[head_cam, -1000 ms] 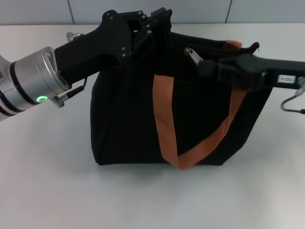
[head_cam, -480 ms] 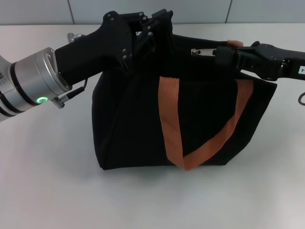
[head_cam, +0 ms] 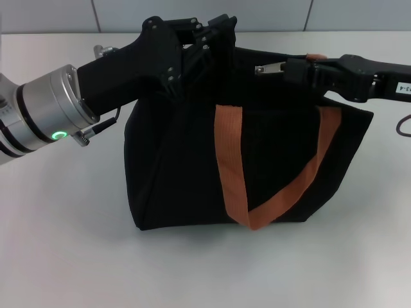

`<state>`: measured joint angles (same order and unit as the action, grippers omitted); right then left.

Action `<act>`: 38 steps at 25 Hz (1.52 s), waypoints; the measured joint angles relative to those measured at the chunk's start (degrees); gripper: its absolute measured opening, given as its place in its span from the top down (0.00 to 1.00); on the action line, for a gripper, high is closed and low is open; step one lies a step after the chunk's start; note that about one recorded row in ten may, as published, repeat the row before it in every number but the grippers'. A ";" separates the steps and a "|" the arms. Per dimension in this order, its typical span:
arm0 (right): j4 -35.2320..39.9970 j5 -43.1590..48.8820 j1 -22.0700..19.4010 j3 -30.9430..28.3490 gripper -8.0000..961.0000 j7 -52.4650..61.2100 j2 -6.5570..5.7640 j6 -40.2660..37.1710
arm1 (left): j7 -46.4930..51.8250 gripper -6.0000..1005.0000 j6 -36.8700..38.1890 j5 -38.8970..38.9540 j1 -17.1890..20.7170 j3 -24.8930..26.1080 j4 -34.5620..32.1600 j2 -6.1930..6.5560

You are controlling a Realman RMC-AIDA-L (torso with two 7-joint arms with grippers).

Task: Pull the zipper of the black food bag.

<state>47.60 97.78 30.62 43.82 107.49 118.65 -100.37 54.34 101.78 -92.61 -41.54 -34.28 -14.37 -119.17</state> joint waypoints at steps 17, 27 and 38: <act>1.66 1.98 -0.12 -0.47 0.99 3.66 -0.13 0.66 | -0.11 0.95 0.08 0.09 -0.29 0.15 0.04 0.00; 13.31 6.14 -3.13 -0.55 0.99 11.44 0.53 0.64 | -0.11 0.95 0.08 0.16 -0.30 0.35 -0.05 -0.01; 15.19 2.82 -6.09 -1.13 0.95 10.84 0.34 -1.56 | -0.11 0.95 0.05 0.16 -0.29 0.37 -0.13 0.00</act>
<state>62.79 100.60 24.53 42.69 118.33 119.00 -101.93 54.22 101.83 -92.44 -41.83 -33.92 -14.50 -119.17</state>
